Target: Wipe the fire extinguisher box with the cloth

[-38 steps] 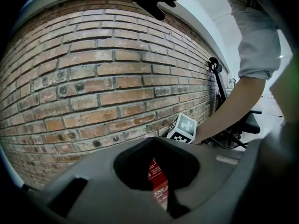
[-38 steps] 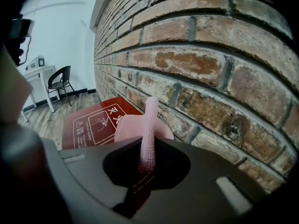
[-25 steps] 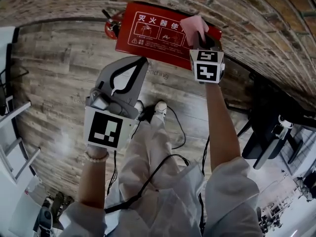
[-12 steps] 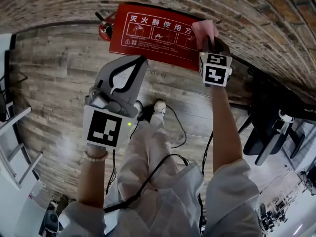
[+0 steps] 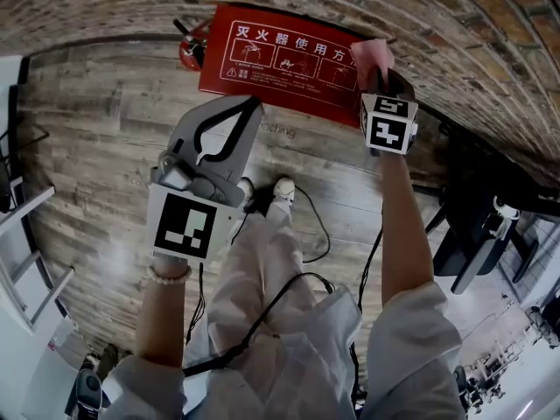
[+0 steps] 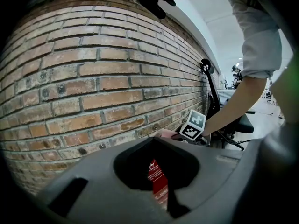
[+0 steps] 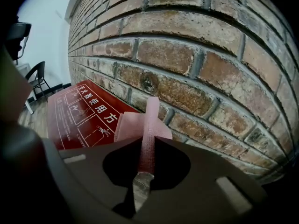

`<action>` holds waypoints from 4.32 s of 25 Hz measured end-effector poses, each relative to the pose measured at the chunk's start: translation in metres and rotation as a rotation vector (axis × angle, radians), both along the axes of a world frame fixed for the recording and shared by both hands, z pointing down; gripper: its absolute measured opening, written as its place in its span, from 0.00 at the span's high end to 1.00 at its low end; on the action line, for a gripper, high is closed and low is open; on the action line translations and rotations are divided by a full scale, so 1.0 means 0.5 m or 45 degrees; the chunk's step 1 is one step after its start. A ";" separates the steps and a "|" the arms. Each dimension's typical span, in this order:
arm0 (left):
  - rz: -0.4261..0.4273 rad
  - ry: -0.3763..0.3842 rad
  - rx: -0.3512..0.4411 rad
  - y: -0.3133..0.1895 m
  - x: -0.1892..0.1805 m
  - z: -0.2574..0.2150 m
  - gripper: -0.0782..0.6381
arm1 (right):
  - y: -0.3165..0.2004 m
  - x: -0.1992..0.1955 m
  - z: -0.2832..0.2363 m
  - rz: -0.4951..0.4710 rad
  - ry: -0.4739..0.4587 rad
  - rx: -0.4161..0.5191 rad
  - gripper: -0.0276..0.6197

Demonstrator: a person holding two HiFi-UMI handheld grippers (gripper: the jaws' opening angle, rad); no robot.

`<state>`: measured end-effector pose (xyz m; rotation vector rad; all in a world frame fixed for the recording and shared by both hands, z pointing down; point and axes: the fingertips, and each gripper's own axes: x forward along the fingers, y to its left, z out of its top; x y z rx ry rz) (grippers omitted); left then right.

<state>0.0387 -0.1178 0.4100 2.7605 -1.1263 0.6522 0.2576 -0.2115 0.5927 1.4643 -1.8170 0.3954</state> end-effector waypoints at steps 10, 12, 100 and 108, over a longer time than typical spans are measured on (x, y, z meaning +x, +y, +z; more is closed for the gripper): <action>-0.088 0.020 0.000 0.009 -0.076 -0.013 0.89 | 0.010 -0.105 -0.107 -0.119 -0.052 0.132 0.93; -0.107 0.017 0.001 0.010 -0.095 -0.014 0.89 | 0.013 -0.154 -0.124 -0.174 -0.083 0.153 0.93; -0.040 -0.024 -0.047 0.044 -0.057 0.017 0.89 | 0.051 -0.203 -0.003 -0.240 -0.008 0.032 0.93; -0.005 -0.021 -0.044 0.043 -0.027 0.015 0.89 | 0.075 -0.129 0.002 -0.165 0.014 0.018 0.92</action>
